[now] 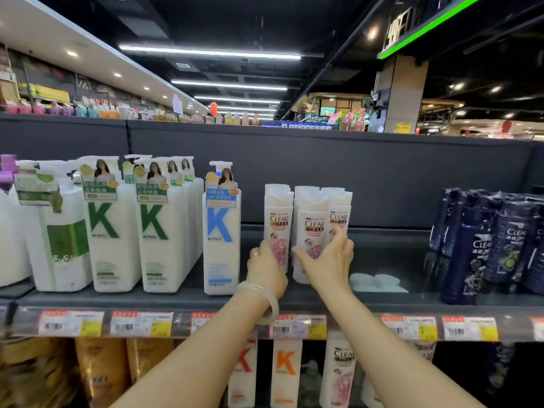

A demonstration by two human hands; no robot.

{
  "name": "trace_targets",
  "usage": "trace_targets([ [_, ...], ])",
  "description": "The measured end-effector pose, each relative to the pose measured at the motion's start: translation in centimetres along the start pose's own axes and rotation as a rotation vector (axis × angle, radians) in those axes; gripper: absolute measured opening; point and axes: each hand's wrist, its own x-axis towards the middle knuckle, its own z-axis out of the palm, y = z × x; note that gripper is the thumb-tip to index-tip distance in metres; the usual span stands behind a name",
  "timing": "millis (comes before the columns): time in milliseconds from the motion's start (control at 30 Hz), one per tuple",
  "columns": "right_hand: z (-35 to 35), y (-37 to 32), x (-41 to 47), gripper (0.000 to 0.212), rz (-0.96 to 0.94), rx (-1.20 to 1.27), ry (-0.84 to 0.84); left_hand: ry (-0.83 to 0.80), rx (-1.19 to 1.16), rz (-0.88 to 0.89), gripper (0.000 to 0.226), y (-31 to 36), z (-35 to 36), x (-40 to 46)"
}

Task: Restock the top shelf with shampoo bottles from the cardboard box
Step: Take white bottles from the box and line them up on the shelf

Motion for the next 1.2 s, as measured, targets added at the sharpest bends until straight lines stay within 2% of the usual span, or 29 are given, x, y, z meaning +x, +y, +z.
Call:
trace_targets([
  [100, -0.9, -1.0, -1.1, 0.084, -0.059, 0.014, 0.025, 0.003, -0.100, 0.109, 0.048, -0.4, -0.7, -1.4],
  [267, -0.8, -2.1, -5.5, 0.068, -0.142, 0.017, 0.036, 0.010, -0.136, 0.262, 0.044, -2.0, -2.7, -5.4],
  [400, 0.0, -1.5, -10.4, 0.056, -0.152, -0.004, 0.011, -0.018, -0.169, 0.299, 0.045, -4.7, -3.6, -9.3],
  [500, 1.2, 0.3, -14.8, 0.048, -0.084, -0.008, -0.008, -0.060, -0.160, 0.274, 0.043, -7.7, -3.3, -11.9],
  [600, 3.4, 3.3, -19.6, 0.043, 0.024, -0.096, -0.103, -0.172, -0.080, 0.156, 0.044, -11.9, -2.2, -14.6],
  [733, 6.5, 8.2, -26.1, 0.049, 0.217, -0.259, -0.394, -0.278, 0.020, -0.089, 0.055, -19.2, -0.6, -18.7],
  [900, 10.5, 14.5, -33.9, 0.051, 0.399, -0.305, -0.706, -0.339, 0.129, -0.388, 0.056, -28.4, 2.1, -24.4],
  [1067, 14.5, 20.5, -42.0, 0.047, 0.477, -0.343, -0.877, -0.382, 0.189, -0.621, 0.055, -37.6, 5.1, -30.7],
  [1200, 17.6, 24.3, -47.4, 0.050, 0.492, -0.427, -0.981, -0.415, 0.211, -0.747, 0.045, -44.6, 6.8, -34.9],
])
